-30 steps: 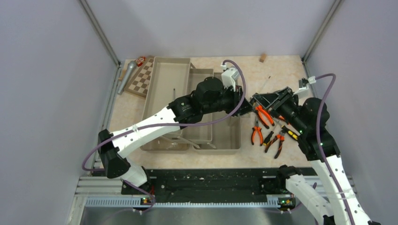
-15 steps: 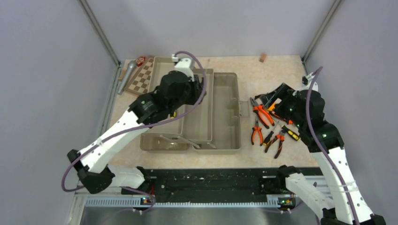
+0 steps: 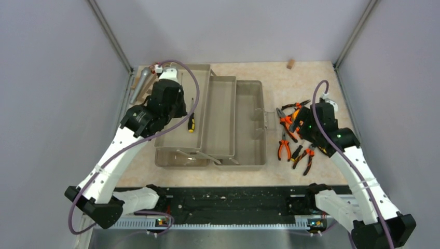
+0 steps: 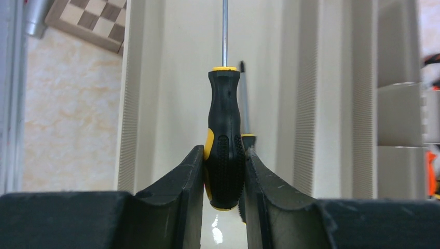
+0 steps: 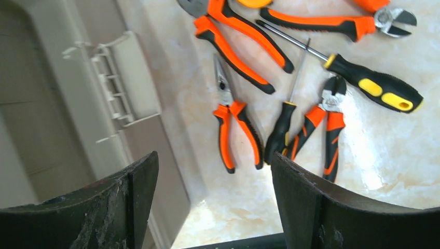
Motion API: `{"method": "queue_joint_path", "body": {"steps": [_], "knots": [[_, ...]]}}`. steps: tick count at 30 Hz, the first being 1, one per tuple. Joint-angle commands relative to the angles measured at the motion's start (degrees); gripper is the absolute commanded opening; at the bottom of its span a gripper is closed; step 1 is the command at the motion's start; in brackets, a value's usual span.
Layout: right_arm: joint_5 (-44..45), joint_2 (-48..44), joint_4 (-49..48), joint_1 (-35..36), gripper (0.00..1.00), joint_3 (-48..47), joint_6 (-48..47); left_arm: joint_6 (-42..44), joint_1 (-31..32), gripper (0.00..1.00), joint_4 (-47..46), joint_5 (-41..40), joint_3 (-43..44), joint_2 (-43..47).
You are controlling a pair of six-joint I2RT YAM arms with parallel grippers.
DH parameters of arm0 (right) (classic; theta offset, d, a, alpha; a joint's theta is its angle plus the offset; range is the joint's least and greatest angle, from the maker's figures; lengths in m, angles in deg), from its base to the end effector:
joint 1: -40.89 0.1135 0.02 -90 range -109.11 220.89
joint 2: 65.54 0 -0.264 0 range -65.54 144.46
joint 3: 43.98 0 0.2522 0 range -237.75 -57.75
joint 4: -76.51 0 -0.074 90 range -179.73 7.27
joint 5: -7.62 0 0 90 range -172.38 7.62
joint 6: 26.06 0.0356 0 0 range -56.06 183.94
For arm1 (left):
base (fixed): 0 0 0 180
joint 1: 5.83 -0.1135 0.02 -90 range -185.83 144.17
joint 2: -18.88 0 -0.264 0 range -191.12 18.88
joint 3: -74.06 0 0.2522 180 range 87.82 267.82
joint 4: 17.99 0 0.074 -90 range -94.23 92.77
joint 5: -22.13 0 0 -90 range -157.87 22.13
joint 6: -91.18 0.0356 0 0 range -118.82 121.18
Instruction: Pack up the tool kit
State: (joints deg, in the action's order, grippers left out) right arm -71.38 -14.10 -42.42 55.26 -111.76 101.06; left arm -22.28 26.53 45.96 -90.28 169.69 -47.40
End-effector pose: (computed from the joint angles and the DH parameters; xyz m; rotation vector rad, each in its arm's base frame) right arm 0.1711 0.0368 0.3142 0.5541 2.2776 0.2211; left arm 0.1945 -0.1072 0.4181 -0.0552 2.1264 -0.1496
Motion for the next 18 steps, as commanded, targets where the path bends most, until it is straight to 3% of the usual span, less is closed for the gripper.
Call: {"method": "queue_joint_path", "body": {"steps": [1,5,13,18], "knots": [[1.40,1.21,-1.30,-2.00,0.77,3.42,-2.00,1.80,-1.81,0.00,2.02,-1.66,-0.73,-2.25],[1.08,3.26,-3.69,-4.21,0.73,7.07,-3.40,1.82,-1.89,0.05,3.25,-3.22,-0.81,-3.50],[-0.67,10.71,-10.95,-6.43,0.59,11.85,-3.18,2.83,-1.90,0.47,1.29,-0.81,-2.35,-0.60],[-0.51,17.05,-16.80,-8.75,0.51,14.20,-2.95,3.07,-1.91,0.60,-0.22,1.10,-3.30,1.19]]}}
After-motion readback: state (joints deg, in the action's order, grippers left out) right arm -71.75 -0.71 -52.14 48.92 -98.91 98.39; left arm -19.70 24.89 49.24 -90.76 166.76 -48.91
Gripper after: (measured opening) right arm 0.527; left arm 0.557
